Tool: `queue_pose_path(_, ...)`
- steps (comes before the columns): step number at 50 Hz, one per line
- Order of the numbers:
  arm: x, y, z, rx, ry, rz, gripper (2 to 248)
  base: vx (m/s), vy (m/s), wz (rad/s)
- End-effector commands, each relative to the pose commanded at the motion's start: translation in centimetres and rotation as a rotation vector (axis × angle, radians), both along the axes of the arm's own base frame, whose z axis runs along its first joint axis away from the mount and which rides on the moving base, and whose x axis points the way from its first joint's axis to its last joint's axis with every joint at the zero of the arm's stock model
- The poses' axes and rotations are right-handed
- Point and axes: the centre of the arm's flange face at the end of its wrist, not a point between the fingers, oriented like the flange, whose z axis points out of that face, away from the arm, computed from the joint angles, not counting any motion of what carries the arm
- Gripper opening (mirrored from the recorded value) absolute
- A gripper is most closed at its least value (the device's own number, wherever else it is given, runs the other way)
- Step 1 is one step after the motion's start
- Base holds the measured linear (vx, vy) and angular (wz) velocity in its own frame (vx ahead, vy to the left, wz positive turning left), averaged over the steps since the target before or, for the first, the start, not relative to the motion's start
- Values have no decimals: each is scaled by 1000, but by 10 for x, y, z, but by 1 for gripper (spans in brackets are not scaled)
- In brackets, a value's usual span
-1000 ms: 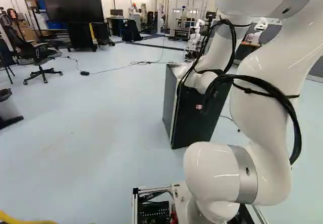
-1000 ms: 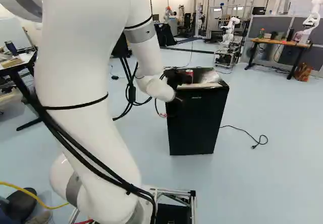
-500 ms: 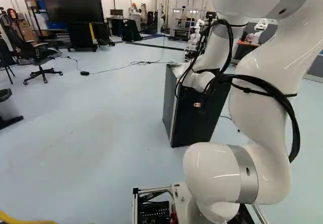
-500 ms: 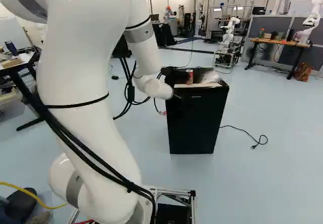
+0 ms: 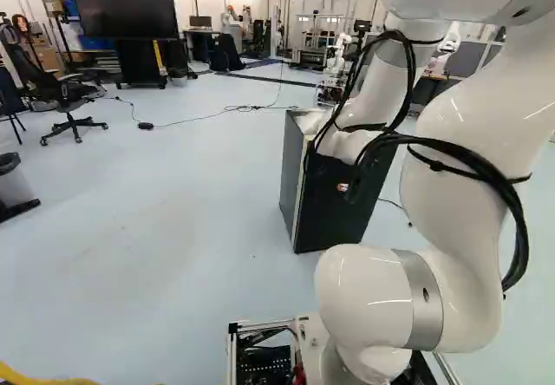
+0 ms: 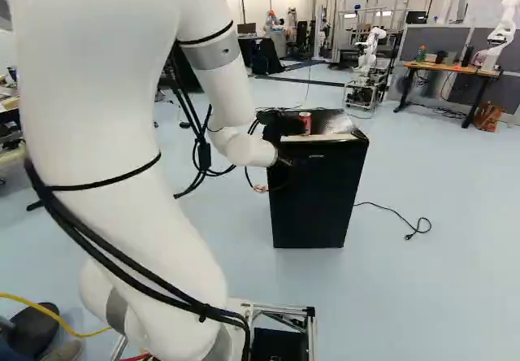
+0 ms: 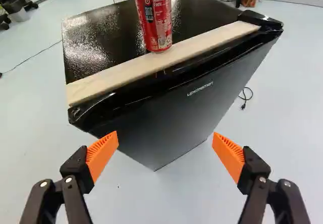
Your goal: Grab a drink from the fridge
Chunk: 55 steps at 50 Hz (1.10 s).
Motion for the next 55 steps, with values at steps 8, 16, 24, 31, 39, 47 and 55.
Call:
queue_pose_path(8,-8,1,3,-17,-36,-3,247,0,0,0)
queue_pose_path(16,-9,3,7,-36,-77,-2,247,0,0,0)
queue_pose_path(24,-4,3,11,-56,-122,1,247,0,0,0)
queue_pose_path(31,5,3,14,-74,-164,3,247,0,0,0)
queue_pose_path(39,20,1,18,-95,-214,6,247,0,0,0)
queue_pose_path(47,35,-1,22,-116,-265,8,247,0,0,0)
queue_pose_path(55,50,-2,25,-136,-313,10,247,0,0,0)
